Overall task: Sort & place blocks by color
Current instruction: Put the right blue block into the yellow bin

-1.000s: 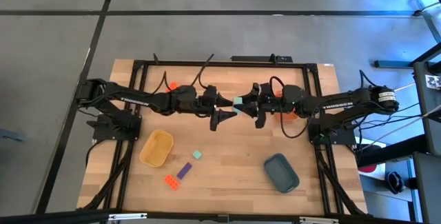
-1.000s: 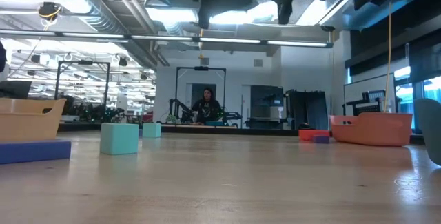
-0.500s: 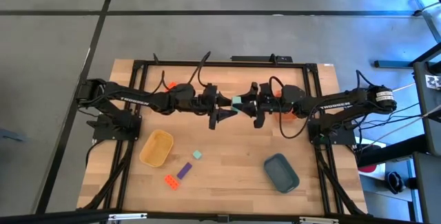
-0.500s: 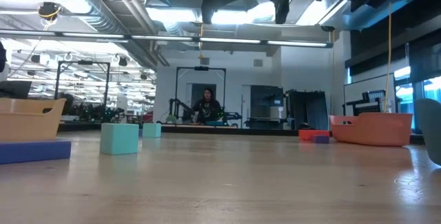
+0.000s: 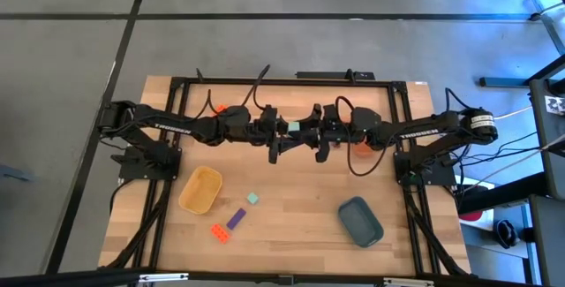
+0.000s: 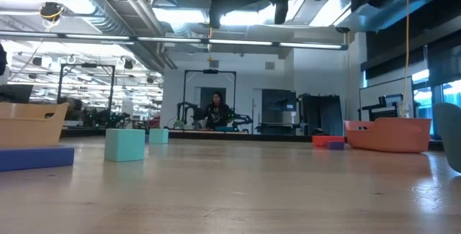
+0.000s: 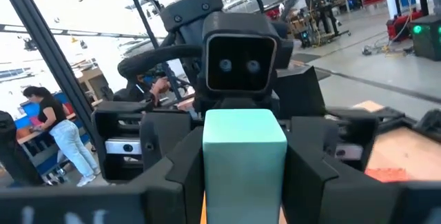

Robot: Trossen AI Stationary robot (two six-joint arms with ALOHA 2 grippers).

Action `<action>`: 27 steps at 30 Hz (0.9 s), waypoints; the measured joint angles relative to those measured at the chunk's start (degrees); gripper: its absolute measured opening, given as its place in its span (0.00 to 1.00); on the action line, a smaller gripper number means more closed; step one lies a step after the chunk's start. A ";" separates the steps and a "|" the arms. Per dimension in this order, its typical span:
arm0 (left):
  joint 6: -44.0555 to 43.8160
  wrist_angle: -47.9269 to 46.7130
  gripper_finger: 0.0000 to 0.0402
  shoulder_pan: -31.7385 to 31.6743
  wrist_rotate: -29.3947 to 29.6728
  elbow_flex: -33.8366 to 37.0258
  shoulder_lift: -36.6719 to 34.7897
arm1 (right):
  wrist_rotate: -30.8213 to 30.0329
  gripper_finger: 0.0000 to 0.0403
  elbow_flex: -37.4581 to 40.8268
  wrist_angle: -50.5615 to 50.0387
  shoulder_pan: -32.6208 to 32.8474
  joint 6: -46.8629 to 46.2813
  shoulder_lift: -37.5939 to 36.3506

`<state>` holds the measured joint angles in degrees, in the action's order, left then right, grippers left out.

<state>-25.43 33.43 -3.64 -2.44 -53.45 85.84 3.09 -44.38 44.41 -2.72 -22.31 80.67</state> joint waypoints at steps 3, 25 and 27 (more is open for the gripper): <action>-1.64 -0.19 0.54 0.00 -0.13 0.00 0.00 | 0.05 0.34 -0.07 -0.09 0.00 0.36 0.02; -7.17 -2.46 0.31 -3.33 -9.57 -0.02 -0.04 | 1.31 0.53 -0.03 -2.52 -0.20 -3.38 -0.45; -7.19 -3.51 0.31 -3.61 -9.53 -0.04 -0.07 | 1.33 0.63 -0.03 -4.43 -0.20 -3.61 -1.51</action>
<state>-32.62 29.92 -7.25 -11.98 -53.49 85.77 4.42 -44.40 39.98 -2.92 -25.92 79.16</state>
